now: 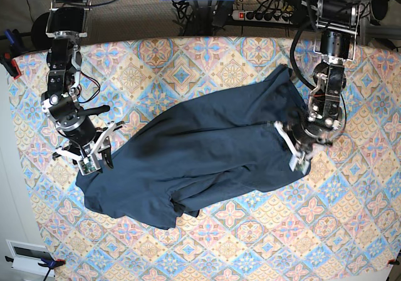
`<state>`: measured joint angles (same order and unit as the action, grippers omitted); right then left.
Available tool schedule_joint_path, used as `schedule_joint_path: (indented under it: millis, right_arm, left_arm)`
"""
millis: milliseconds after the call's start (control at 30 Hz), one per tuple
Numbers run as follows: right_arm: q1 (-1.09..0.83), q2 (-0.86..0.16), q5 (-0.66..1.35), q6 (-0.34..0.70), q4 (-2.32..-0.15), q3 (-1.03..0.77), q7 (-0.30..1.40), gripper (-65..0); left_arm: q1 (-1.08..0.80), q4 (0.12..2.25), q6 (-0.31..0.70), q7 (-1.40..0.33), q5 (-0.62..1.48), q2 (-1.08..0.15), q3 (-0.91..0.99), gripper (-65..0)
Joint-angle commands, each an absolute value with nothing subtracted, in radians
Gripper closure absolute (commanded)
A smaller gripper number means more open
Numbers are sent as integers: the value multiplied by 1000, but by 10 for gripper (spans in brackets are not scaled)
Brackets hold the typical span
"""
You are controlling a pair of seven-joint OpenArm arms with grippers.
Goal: Layout the t-shirt on the table in an organized manner, then fold the t-shirt properly
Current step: 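Lift the held shirt with the left gripper and swing it across the table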
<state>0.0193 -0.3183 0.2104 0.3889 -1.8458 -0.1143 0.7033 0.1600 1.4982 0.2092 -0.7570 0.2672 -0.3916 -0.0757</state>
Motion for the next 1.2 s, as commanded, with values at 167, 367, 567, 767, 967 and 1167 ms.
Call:
schedule_joint_path:
  millis: [167,367,567,767,967,1167]
  right_arm:
    - [36,-331,219,386,-1868,-122,677,-146]
    - [36,-331,219,386,-1880,-124,677,-146]
    - [39,-331,219,386,-1870,-173,677,-146]
    - [39,-331,222,386,-1868,-211,677,-146]
    - [38,-331,222,386,-1871,-211,677,-146]
    - [38,-318,222,386,-1871,-200,677,-146]
  left_arm:
    - [177,1782,209,-855,272,-367,-5,0]
    - [217,2011,211,-987,289,-357,-5,0]
    - [311,2063,239,-1078,539,-351,22,0]
    - [450,2057,292,-1182,765,-309,257,0]
    - [590,1839,292,-1191,719,-369,415,0]
    - [615,1311,292,-851,682,-619,349,0]
